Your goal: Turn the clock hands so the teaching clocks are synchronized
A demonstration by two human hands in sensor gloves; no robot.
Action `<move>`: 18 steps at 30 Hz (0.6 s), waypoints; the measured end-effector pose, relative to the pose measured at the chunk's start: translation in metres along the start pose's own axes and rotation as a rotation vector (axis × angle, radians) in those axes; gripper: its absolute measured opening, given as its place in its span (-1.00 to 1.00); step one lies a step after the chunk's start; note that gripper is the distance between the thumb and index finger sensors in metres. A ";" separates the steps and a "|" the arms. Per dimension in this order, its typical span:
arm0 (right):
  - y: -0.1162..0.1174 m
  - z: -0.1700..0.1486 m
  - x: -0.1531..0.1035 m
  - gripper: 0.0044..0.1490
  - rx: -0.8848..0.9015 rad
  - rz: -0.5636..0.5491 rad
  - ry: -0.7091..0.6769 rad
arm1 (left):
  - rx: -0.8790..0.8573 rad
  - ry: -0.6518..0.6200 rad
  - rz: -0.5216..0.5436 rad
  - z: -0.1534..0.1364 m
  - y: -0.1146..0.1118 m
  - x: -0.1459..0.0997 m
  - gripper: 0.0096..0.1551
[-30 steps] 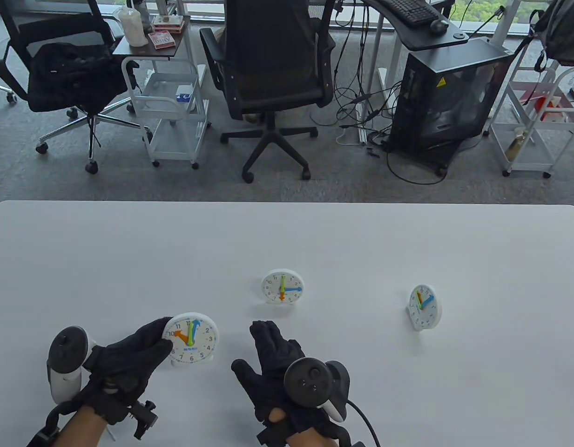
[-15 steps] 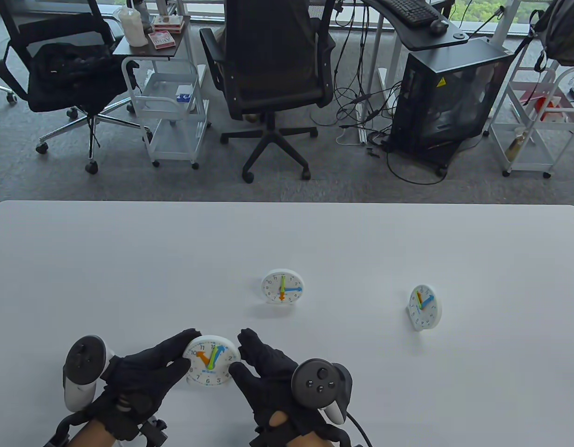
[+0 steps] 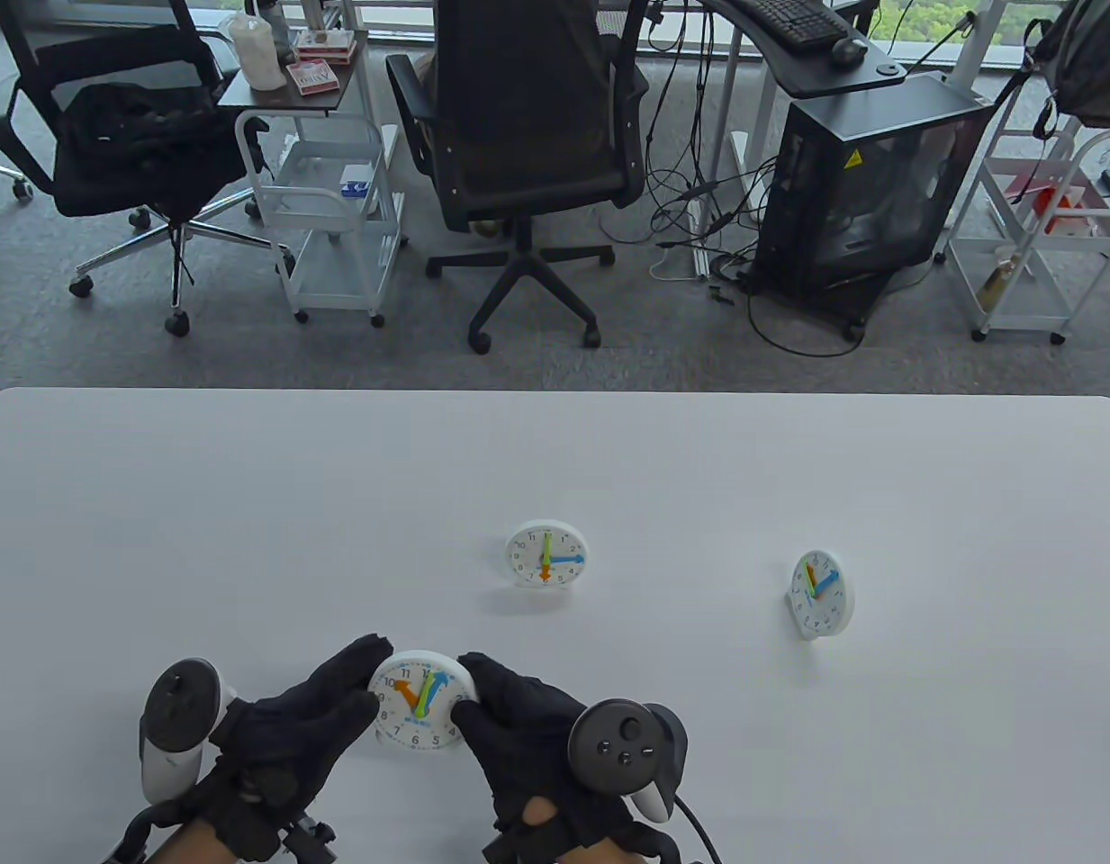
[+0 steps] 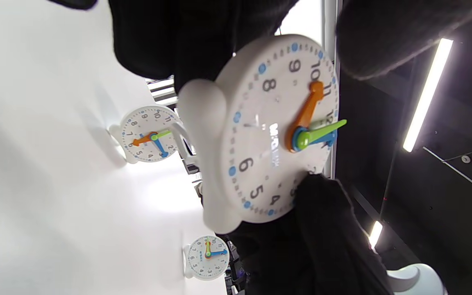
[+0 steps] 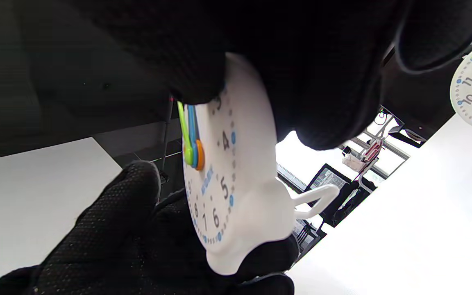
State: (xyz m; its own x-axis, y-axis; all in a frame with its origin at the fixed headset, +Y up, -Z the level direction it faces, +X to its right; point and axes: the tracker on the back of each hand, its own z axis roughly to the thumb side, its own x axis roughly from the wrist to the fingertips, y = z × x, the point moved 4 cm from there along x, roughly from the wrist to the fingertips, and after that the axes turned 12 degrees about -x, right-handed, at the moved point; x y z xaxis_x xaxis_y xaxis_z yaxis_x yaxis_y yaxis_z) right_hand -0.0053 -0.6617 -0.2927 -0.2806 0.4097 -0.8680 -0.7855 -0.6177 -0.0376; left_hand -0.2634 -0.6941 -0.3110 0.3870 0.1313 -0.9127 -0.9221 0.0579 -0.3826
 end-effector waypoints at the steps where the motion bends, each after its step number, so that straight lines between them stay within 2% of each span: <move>1: 0.001 0.001 0.000 -0.29 -0.001 0.004 -0.003 | -0.001 0.010 0.000 -0.002 0.000 0.000 -0.09; 5: 0.002 0.006 -0.001 -0.29 -0.089 0.006 -0.044 | -0.030 0.053 -0.003 -0.008 -0.003 -0.001 -0.11; 11: 0.006 0.018 -0.003 -0.29 -0.159 0.020 -0.102 | 0.039 0.071 0.045 -0.008 -0.002 -0.002 -0.15; 18: 0.009 0.023 -0.003 -0.28 -0.188 0.041 -0.122 | 0.044 0.084 0.056 -0.009 0.000 -0.003 -0.22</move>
State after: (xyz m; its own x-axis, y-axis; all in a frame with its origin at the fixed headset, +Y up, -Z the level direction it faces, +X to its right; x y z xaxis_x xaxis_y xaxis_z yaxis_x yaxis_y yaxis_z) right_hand -0.0241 -0.6526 -0.2787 -0.3836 0.4528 -0.8049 -0.6590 -0.7448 -0.1050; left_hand -0.2642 -0.7033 -0.3096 0.3314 0.0519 -0.9421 -0.9406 0.0966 -0.3255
